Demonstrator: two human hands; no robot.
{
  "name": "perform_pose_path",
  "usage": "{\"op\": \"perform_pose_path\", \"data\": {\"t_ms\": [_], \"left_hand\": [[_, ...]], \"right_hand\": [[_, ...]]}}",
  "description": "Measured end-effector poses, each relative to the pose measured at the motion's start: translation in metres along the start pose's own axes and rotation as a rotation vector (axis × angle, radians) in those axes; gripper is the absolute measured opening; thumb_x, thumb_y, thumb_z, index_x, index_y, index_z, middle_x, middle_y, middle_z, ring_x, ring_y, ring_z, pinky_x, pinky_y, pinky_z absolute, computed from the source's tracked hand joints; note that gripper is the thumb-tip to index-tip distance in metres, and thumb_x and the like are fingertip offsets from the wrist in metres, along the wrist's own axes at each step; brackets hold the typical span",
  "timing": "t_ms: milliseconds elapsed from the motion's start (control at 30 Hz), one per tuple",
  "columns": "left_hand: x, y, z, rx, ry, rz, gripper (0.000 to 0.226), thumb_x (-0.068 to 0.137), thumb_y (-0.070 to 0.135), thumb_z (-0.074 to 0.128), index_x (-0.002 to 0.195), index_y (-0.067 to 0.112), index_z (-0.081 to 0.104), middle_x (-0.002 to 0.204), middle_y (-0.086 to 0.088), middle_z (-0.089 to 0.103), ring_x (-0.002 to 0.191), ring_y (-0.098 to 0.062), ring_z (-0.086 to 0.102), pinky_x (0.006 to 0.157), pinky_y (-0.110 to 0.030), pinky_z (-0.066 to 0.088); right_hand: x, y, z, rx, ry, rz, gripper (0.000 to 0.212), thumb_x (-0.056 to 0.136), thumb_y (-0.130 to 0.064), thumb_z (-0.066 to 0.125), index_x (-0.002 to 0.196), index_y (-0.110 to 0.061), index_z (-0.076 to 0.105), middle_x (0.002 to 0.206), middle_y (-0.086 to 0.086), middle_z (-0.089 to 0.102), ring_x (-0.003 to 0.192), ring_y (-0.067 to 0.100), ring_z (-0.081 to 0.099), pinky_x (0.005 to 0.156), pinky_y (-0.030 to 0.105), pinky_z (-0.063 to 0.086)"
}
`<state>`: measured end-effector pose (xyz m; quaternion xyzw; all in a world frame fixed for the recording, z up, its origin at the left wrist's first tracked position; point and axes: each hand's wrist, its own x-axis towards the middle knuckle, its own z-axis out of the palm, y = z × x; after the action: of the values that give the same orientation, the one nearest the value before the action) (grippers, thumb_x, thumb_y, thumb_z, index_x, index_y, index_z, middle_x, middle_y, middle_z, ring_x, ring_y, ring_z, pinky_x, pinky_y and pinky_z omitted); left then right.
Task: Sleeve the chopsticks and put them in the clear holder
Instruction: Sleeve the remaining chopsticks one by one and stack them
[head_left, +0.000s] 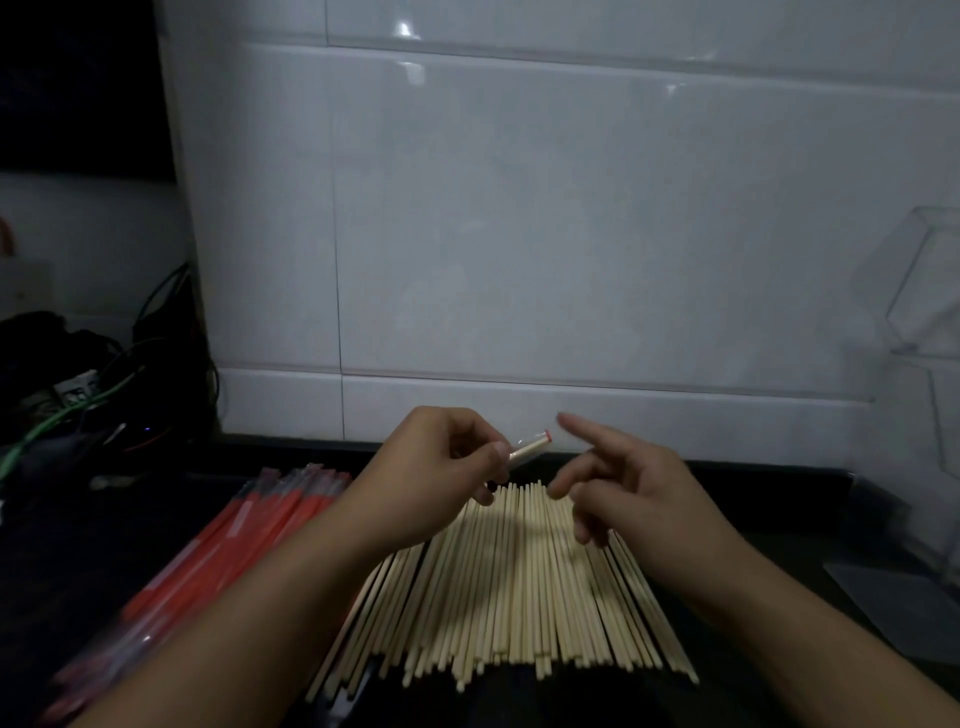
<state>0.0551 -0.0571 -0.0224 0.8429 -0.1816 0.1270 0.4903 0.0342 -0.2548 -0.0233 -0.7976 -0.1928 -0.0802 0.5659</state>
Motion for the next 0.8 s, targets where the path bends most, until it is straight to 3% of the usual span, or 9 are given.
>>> {"op": "perform_pose_path", "data": {"t_ms": [100, 133, 167, 233, 300, 367, 500, 667, 800], "left_hand": [[0.001, 0.0, -0.001, -0.004, 0.01, -0.007, 0.012, 0.098, 0.018, 0.058, 0.096, 0.018, 0.07, 0.08, 0.003, 0.073, 0.066, -0.004, 0.068, 0.058, -0.011, 0.047], [0.001, 0.0, -0.002, -0.005, 0.015, -0.009, 0.012, 0.098, 0.018, 0.058, 0.096, 0.018, 0.07, 0.08, 0.003, 0.073, 0.066, -0.004, 0.068, 0.058, -0.011, 0.047], [0.001, 0.0, -0.001, -0.007, 0.018, -0.012, 0.012, 0.098, 0.018, 0.058, 0.096, 0.018, 0.07, 0.08, 0.003, 0.073, 0.066, -0.005, 0.068, 0.058, -0.012, 0.047], [0.001, 0.0, -0.001, -0.01, 0.023, -0.018, 0.013, 0.098, 0.018, 0.058, 0.094, 0.018, 0.07, 0.079, 0.002, 0.073, 0.066, -0.005, 0.068, 0.059, -0.014, 0.047], [0.001, -0.001, 0.0, -0.004, 0.025, -0.022, 0.013, 0.098, 0.018, 0.058, 0.093, 0.018, 0.07, 0.079, 0.003, 0.073, 0.066, -0.006, 0.068, 0.06, -0.015, 0.047], [0.002, -0.002, 0.0, -0.001, 0.029, -0.024, 0.013, 0.098, 0.018, 0.058, 0.093, 0.018, 0.07, 0.079, 0.003, 0.073, 0.066, -0.006, 0.068, 0.061, -0.016, 0.047], [0.001, -0.002, 0.0, 0.006, 0.034, -0.032, 0.012, 0.097, 0.019, 0.058, 0.094, 0.018, 0.07, 0.08, 0.003, 0.073, 0.067, -0.006, 0.069, 0.063, -0.018, 0.048], [0.001, -0.002, 0.002, 0.019, 0.038, -0.043, 0.012, 0.097, 0.021, 0.059, 0.093, 0.021, 0.07, 0.08, 0.005, 0.073, 0.068, -0.007, 0.069, 0.066, -0.024, 0.051], [0.002, -0.003, 0.001, 0.024, 0.035, -0.035, 0.012, 0.097, 0.021, 0.059, 0.093, 0.021, 0.069, 0.08, 0.003, 0.073, 0.068, -0.006, 0.069, 0.067, -0.024, 0.05]], "right_hand": [[0.007, 0.01, -0.017, -0.304, 0.259, -0.039, 0.036, 0.092, -0.006, 0.058, 0.116, -0.032, 0.062, 0.073, 0.006, 0.066, 0.059, 0.012, 0.059, 0.057, 0.03, 0.054], [0.009, 0.013, -0.026, -0.456, 0.292, -0.032, 0.025, 0.09, -0.01, 0.06, 0.105, -0.03, 0.067, 0.071, 0.002, 0.065, 0.061, 0.009, 0.06, 0.058, 0.028, 0.052], [0.01, 0.014, -0.035, -0.588, 0.26, 0.007, 0.015, 0.089, -0.015, 0.063, 0.093, -0.029, 0.069, 0.071, -0.003, 0.065, 0.064, 0.006, 0.061, 0.06, 0.025, 0.05], [0.009, 0.016, -0.043, -0.781, 0.033, 0.204, 0.007, 0.087, -0.03, 0.067, 0.081, -0.026, 0.067, 0.075, -0.005, 0.067, 0.07, 0.005, 0.064, 0.064, 0.024, 0.052], [0.006, 0.018, -0.039, -0.935, -0.231, 0.42, 0.015, 0.087, -0.041, 0.066, 0.087, -0.026, 0.064, 0.084, -0.006, 0.067, 0.076, 0.005, 0.064, 0.068, 0.023, 0.053], [0.005, 0.019, -0.033, -0.989, -0.342, 0.475, 0.02, 0.087, -0.041, 0.066, 0.099, -0.026, 0.06, 0.095, -0.007, 0.064, 0.083, 0.005, 0.063, 0.074, 0.023, 0.054], [0.004, 0.019, -0.026, -0.954, -0.357, 0.452, 0.036, 0.086, -0.031, 0.067, 0.119, -0.028, 0.052, 0.101, -0.012, 0.057, 0.088, 0.004, 0.059, 0.075, 0.019, 0.052], [0.004, 0.018, -0.021, -0.946, -0.32, 0.476, 0.036, 0.086, -0.026, 0.068, 0.119, -0.024, 0.055, 0.101, -0.007, 0.061, 0.088, 0.006, 0.063, 0.081, 0.027, 0.057], [0.006, 0.017, -0.023, -0.839, -0.269, 0.465, 0.039, 0.09, -0.022, 0.066, 0.126, -0.024, 0.054, 0.094, -0.006, 0.062, 0.082, 0.005, 0.065, 0.071, 0.021, 0.054]]}}
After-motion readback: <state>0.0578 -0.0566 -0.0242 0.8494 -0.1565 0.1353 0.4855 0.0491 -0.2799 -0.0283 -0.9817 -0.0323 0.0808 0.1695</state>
